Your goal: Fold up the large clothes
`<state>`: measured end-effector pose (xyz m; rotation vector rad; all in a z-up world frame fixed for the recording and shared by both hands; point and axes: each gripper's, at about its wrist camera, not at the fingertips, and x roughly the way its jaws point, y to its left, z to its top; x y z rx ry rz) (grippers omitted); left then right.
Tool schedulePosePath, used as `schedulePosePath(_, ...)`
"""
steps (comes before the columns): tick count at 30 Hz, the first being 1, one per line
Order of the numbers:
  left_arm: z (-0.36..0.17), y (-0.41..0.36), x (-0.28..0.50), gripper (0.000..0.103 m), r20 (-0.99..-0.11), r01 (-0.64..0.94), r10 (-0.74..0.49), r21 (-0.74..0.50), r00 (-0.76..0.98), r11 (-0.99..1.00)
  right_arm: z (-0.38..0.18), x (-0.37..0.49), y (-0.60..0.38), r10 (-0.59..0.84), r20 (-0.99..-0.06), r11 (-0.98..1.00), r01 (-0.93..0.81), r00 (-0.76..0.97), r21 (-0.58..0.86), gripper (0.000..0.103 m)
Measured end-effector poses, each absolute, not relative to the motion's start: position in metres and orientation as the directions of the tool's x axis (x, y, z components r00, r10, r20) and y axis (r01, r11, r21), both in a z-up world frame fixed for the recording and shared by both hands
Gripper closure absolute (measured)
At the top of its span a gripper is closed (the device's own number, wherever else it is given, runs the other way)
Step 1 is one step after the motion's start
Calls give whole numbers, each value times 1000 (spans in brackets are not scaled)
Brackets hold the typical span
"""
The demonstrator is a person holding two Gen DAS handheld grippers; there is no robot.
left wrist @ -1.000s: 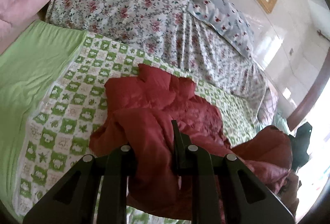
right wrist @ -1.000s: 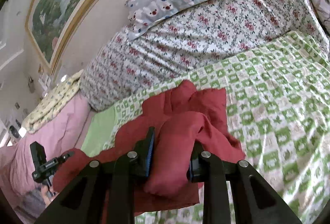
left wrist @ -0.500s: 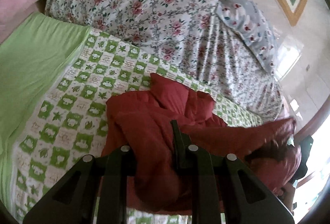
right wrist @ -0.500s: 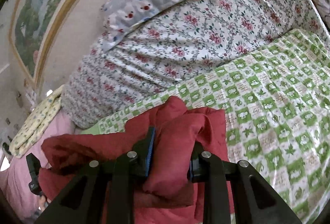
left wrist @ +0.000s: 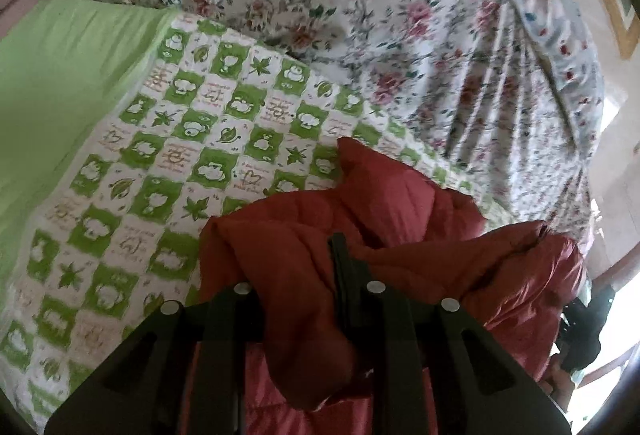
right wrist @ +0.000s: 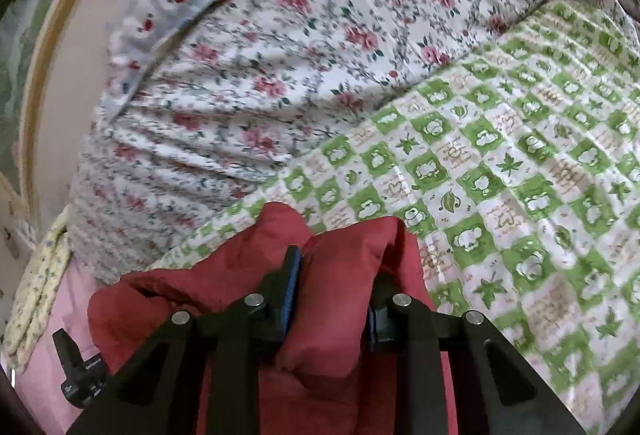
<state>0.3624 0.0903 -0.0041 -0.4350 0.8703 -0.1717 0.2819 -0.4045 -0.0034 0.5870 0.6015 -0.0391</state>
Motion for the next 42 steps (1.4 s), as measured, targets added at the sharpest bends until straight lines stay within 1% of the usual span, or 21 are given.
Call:
schedulePosePath(6,-23,84,390,82,-716,-37,-314,-428,624,903,-27,305,-413,112,-555,821,238,825,519,76)
schedulePosePath(12,-33,89,401,81,-706,-43,-355,-479,613,877,-43,319,-415,82,-576,820,274,813,503,76)
schedulePosePath(15,-30,93,397,79,-703,-40,-370,-493,607,869,-44,323,-412,67,-586,829,282,808,483,76)
schedulePosePath(18,-17,97,383,70,-687,-16,-381,-495,618,868,-45,324,-411,59,-593,833,287,803,472,76)
schedulePosePath(20,-5,102,369,57,-685,-18,-356,-475,636,880,-46,325,-411,55,-592,834,289,804,470,76)
schedulePosePath(21,0,105,361,54,-681,-21,-342,-465,648,885,-47,325,-411,54,-592,833,290,804,471,76)
schedulePosePath(22,8,108,349,52,-671,-18,-332,-457,663,889,-47,325,-412,56,-592,831,292,804,474,76)
schedulePosePath(27,28,96,306,52,-626,72,-377,-455,682,887,-46,327,-411,36,-599,833,307,800,460,74)
schedulePosePath(31,27,49,277,52,-635,220,-440,-398,635,891,-44,331,-408,24,-610,843,312,792,437,72)
schedulePosePath(34,17,12,264,52,-660,298,-445,-330,606,896,-41,329,-407,26,-609,846,307,793,436,71)
schedulePosePath(37,2,-12,265,52,-695,322,-399,-248,598,914,-32,323,-405,38,-592,853,282,805,439,66)
schedulePosePath(39,-10,-20,273,52,-721,294,-316,-161,617,942,-19,314,-405,58,-573,850,261,817,457,62)
schedulePosePath(42,-27,-16,289,52,-740,260,-280,-146,612,955,7,293,-399,79,-528,862,208,845,462,54)
